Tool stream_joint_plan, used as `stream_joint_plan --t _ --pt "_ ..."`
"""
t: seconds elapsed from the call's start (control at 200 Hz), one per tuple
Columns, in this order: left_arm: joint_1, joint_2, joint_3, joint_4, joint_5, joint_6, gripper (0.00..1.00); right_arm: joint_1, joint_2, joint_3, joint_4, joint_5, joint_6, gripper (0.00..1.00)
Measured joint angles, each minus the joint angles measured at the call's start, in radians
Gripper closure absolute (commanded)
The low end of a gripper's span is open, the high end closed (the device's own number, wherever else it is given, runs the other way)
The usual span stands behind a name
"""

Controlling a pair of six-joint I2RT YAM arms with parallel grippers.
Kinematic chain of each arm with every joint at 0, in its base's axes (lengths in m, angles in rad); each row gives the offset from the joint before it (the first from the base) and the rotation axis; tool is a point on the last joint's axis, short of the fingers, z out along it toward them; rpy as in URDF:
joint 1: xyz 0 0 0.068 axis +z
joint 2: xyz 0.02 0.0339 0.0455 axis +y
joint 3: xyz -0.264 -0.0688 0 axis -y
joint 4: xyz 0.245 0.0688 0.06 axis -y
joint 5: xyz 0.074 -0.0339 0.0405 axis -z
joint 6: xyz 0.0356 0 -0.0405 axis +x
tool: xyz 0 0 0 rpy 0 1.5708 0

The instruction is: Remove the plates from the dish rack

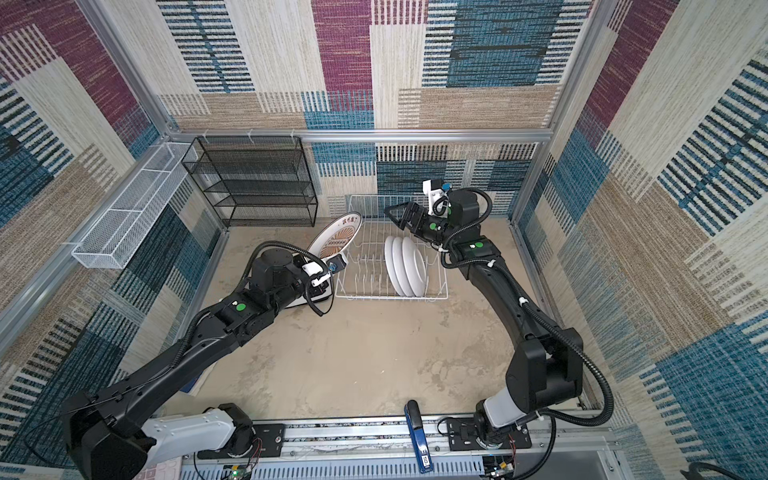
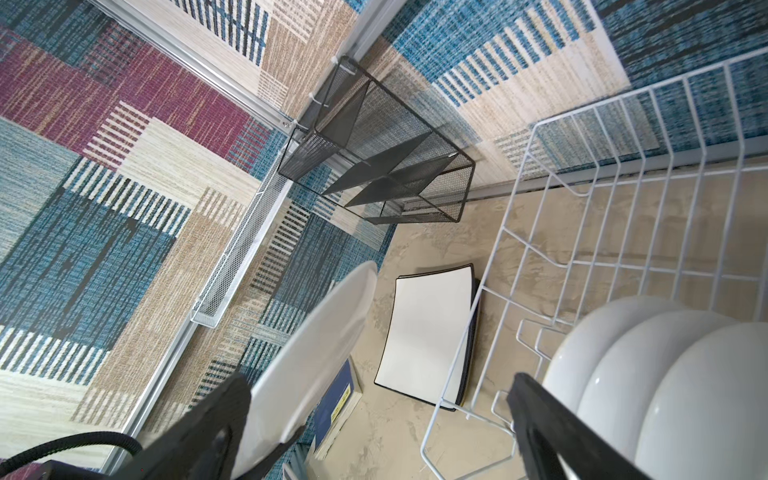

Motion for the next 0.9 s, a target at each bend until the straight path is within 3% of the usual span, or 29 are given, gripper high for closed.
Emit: stream_joint_plan --t 0.426,0.806,0.901 --pt "-0.084 0.099 -0.066 0.209 -0.081 0.250 1.00 0.065 0.100 0.070 -0.139 -0.036 -0.063 0.05" --pt "-0.116 0.143 -0.081 0.296 -0.114 0.369 1.00 0.101 0.162 0.095 -0.237 -0.037 -0.106 0.31" --pt "-0.125 0.152 -0.085 0.307 -0.133 0.387 1.00 0.104 0.168 0.096 -0.243 -0.037 -0.112 0.42"
